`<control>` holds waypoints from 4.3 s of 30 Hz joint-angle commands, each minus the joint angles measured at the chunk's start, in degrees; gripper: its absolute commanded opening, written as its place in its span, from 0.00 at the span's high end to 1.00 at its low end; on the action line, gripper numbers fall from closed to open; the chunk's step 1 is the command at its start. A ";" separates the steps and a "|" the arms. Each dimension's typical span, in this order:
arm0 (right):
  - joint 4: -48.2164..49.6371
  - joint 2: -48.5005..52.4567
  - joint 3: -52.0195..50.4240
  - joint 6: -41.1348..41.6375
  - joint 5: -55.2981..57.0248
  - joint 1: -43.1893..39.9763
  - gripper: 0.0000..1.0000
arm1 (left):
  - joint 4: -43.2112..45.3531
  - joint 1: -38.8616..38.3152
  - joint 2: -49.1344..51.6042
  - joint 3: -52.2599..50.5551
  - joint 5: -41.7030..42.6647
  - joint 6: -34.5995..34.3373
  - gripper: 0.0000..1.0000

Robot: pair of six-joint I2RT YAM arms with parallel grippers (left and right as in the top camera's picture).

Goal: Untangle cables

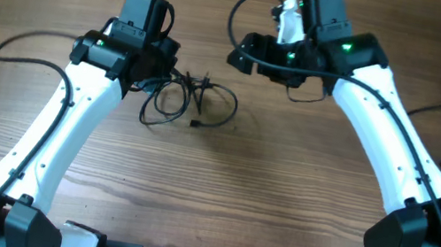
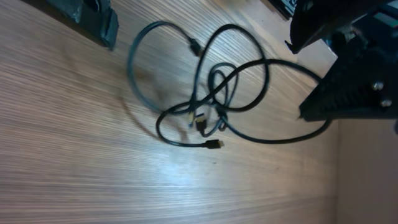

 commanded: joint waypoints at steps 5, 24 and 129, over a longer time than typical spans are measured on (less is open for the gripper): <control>1.84 2.97 -0.20 0.44 1.25 5.14 0.16 | -0.04 0.31 0.28 0.50 -2.86 -19.93 0.96; 5.70 7.80 -0.98 -23.74 0.85 10.32 0.21 | -0.48 2.95 0.28 0.50 -0.61 -19.61 0.96; 0.28 11.91 -1.46 -39.23 16.33 10.21 0.38 | 1.29 9.94 16.33 0.17 5.27 23.61 0.96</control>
